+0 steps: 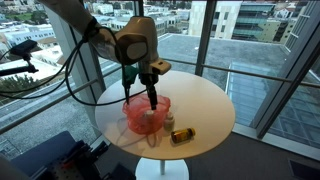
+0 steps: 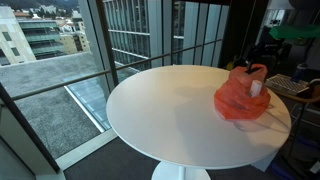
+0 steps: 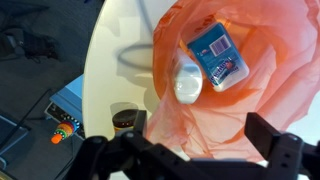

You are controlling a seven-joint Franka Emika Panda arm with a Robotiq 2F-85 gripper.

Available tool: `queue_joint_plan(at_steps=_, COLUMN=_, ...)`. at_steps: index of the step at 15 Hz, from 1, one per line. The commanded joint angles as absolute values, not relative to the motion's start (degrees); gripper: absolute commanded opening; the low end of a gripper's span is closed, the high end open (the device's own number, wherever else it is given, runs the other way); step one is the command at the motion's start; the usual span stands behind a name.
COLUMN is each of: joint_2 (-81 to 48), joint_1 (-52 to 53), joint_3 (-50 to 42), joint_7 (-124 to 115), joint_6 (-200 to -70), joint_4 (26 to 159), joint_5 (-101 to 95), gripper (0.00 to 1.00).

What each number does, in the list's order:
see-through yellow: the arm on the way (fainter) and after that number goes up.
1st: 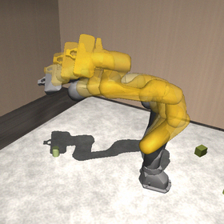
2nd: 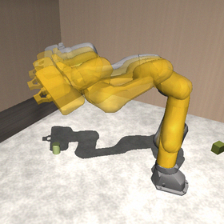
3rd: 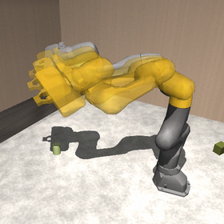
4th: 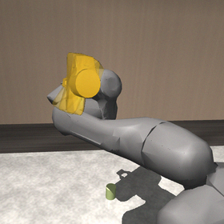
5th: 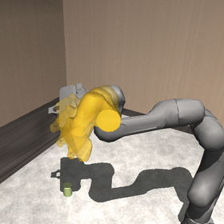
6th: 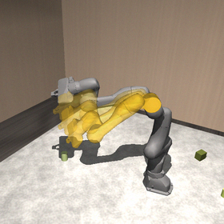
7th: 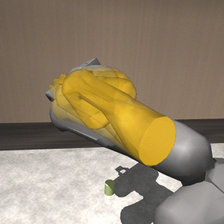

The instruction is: Pick up the white bottle with a blue logo on the table and put it in the plastic bag

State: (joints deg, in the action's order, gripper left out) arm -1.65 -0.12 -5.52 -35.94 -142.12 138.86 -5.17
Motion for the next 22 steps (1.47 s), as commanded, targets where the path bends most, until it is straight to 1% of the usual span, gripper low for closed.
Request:
queue_joint_plan(at_steps=1, joint_2=2.6, joint_1=-1.3, joint_3=-4.8, joint_7=-31.0, joint_6=-135.7, joint_4=138.0, joint_5=-6.5, gripper=1.00)
queue_joint_plan(at_steps=12, joint_2=13.6, joint_1=-1.8, joint_3=-3.7, joint_7=-11.4, joint_6=-116.4, joint_4=136.4, joint_5=-6.1, gripper=1.00)
queue_joint_plan(at_steps=19, joint_2=20.7, joint_1=-2.5, joint_3=-4.4, joint_7=-4.5, joint_6=-114.7, joint_4=136.8, joint_5=-5.2, gripper=1.00)
queue_joint_plan(at_steps=22, joint_2=19.7, joint_1=-2.8, joint_3=-3.6, joint_7=-6.2, joint_6=-116.2, joint_4=136.8, joint_5=-5.9, gripper=1.00)
